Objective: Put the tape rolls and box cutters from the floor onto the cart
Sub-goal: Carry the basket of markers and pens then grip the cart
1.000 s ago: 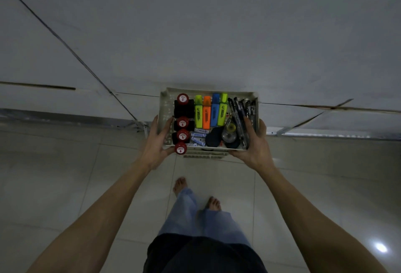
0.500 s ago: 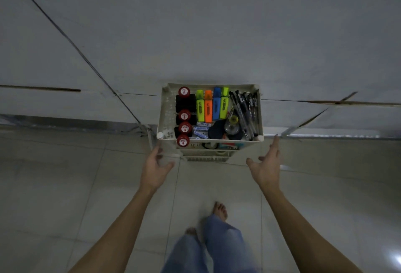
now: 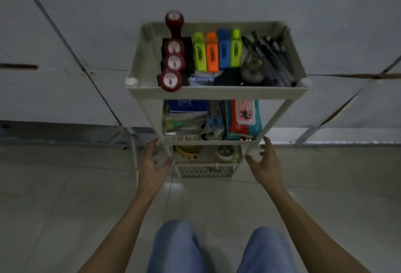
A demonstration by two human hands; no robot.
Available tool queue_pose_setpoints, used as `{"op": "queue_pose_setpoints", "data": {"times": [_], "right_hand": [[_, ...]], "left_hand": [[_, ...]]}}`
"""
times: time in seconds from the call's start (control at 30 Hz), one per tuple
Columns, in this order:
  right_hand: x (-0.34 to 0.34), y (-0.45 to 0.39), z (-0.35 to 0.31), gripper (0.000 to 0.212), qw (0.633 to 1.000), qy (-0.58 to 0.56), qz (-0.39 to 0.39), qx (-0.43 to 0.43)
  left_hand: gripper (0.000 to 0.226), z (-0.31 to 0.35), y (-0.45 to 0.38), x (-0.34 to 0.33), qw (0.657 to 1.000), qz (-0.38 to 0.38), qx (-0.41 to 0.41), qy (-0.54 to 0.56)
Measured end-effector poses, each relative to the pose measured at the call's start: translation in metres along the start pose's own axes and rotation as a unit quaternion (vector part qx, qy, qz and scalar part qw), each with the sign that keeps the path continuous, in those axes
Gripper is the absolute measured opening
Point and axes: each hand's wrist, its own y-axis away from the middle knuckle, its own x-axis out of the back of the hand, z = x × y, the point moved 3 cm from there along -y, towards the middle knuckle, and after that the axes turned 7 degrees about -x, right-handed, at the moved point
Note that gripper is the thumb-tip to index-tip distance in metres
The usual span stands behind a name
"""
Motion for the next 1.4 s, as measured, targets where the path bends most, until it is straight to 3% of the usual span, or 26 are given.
{"op": "queue_pose_setpoints", "data": {"times": [0.2, 0.43, 0.7, 1.0, 1.17, 1.4], "right_hand": [[-0.083, -0.032, 0.059, 0.053, 0.992, -0.045, 0.053, 0.102], [-0.115, -0.061, 0.100, 0.015, 0.981, -0.053, 0.109, 0.152], [-0.129, -0.064, 0.109, 0.018, 0.979, -0.069, 0.106, 0.162], [-0.144, -0.067, 0.119, 0.033, 0.980, -0.026, 0.125, 0.153], [-0.145, -0.067, 0.116, 0.039, 0.976, -0.018, 0.141, 0.164], [-0.142, -0.076, 0.113, 0.030, 0.980, -0.022, 0.115, 0.160]], "left_hand": [[0.061, -0.073, -0.020, -0.055, 0.994, 0.001, -0.092, -0.064], [0.051, -0.106, -0.033, -0.069, 0.986, 0.020, -0.151, -0.064], [0.036, -0.146, -0.035, -0.082, 0.989, -0.025, -0.103, -0.102], [0.026, -0.149, -0.047, -0.081, 0.983, -0.026, -0.137, -0.120], [0.029, -0.148, -0.052, -0.081, 0.980, -0.032, -0.145, -0.130], [0.032, -0.145, -0.050, -0.085, 0.983, -0.019, -0.133, -0.125]]}}
